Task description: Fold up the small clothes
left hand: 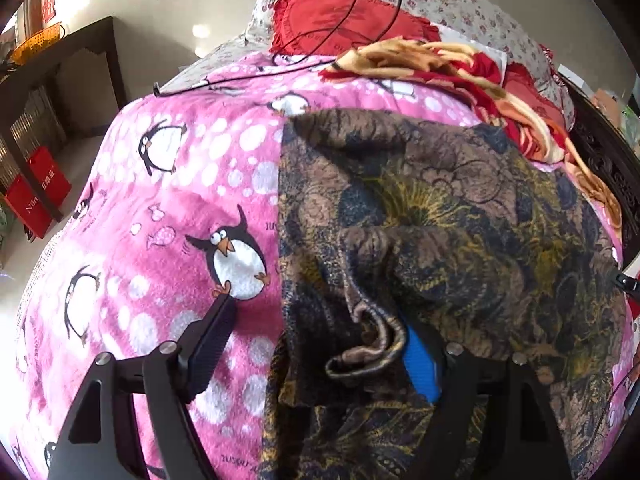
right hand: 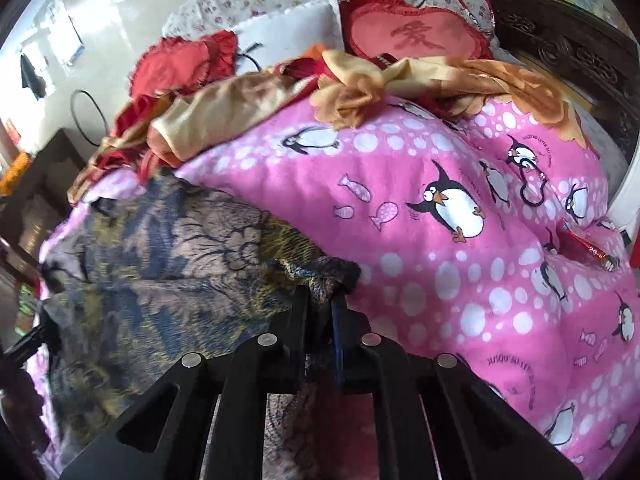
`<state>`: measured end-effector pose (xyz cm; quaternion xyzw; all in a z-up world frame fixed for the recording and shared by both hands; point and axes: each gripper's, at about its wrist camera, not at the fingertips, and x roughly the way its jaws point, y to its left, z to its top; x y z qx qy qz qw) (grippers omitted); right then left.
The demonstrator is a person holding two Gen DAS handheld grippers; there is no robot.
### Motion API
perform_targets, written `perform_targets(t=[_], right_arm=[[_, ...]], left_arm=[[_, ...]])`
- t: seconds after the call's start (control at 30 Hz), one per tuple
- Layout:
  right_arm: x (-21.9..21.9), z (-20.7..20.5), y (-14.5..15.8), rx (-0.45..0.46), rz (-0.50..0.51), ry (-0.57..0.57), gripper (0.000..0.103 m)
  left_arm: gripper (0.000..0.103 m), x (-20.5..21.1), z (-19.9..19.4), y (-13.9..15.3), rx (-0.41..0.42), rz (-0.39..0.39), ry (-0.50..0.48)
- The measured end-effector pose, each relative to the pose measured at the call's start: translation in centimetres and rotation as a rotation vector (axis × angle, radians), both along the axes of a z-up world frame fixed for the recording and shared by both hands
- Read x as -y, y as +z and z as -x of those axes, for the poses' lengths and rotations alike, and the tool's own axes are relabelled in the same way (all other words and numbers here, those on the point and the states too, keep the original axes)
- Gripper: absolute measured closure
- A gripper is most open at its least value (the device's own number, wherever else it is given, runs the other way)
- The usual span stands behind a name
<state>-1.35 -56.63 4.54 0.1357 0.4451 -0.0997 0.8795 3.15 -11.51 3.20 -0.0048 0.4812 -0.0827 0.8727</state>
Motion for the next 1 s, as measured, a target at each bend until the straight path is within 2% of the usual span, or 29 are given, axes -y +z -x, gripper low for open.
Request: perform_targets(t=[0.07,0.17,0.23,0.3,0.33,0.4,0.57,0.67,0.73,0.8,0.87,1.0], right_arm=[[0.0,0.0,0.1,0.007,0.016,-0.003,0.097],[0.9,1.4,0.7,0.009,-0.054,-0.04,0.092],[1.0,3.2,1.6,0.008,-0.055,-0.054,0.087],[0.2,4.5,2.1,0.01,-0.059,-0.02,0.084],[-0.4,5.1,2.2,0.006,-0.065,0.001,0.077],[-1.7,6.3,1.7,-0.023,-0.078,0.04,0.061],[-3.4,8.3,-1.1,-0.095,-0.106,0.054,0.057],[-3.1,8.8,-2.0,-0.089,-0.162,0.03,0.057],[-2.8,9.1,-2.0,-0.073,-0.172,0.019,0.063],[-2.7,9.2,-1.8,-0.063,-0.166,0.027,0.089],[-2.9,9.3,-1.8,-0.07,-0.117,0.03,0.093],[-3.3,10.0,-1.0,-0.057,-0.07,0.018,0.096]], left_arm=[[0.021,0.1,0.1,-0.1,0.008,-0.009,-0.001],[0.021,-0.1,0.4,0.2,0.006,-0.015,-0.002],[0.021,-0.3,0.7,0.4,0.006,-0.011,0.001],[0.021,-0.5,1.1,0.6,0.006,-0.01,0.003],[0.021,-0.5,1.3,0.7,0.007,-0.01,0.004],[0.021,-0.6,1.8,1.1,0.006,-0.009,0.001],[0.021,-0.9,3.8,2.3,0.021,-0.017,-0.017],[0.021,-1.5,5.3,3.1,0.025,-0.014,-0.022],[0.021,-1.9,6.2,3.3,0.023,-0.01,-0.022],[0.021,-2.2,6.9,3.5,0.025,-0.017,-0.021],[0.021,-2.3,7.4,3.5,0.026,-0.027,-0.02],[0.021,-2.9,8.2,3.1,0.013,-0.021,-0.01]])
